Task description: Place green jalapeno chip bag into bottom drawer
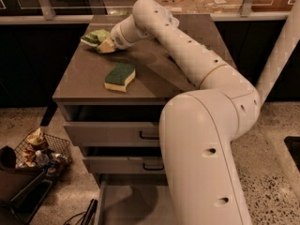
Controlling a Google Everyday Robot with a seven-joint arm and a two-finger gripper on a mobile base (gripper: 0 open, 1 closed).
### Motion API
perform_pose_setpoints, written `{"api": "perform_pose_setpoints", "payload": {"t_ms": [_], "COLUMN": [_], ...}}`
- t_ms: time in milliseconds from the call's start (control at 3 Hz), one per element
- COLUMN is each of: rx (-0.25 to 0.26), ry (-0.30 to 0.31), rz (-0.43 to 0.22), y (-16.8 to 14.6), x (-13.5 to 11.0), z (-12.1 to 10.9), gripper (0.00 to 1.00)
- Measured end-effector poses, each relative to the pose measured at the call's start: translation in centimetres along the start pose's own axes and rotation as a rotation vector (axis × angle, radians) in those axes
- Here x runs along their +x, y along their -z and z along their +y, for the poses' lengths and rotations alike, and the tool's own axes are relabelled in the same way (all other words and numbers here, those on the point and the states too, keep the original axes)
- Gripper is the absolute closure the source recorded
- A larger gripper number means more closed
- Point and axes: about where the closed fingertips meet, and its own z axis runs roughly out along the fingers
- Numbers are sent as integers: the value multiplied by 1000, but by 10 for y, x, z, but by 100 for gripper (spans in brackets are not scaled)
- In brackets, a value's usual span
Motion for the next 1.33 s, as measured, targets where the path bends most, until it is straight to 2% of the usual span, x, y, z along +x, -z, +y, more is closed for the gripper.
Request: {"api": "perform_pose_setpoints", "payload": {"t_ms": [667, 1000, 1333], "rx": [0, -9, 20], "ry": [0, 20, 67], "rz": [0, -21, -50], "y": [0, 3, 24], "x": [-1, -11, -28], "z": [0, 5, 9], "gripper": [100, 100, 100]}}
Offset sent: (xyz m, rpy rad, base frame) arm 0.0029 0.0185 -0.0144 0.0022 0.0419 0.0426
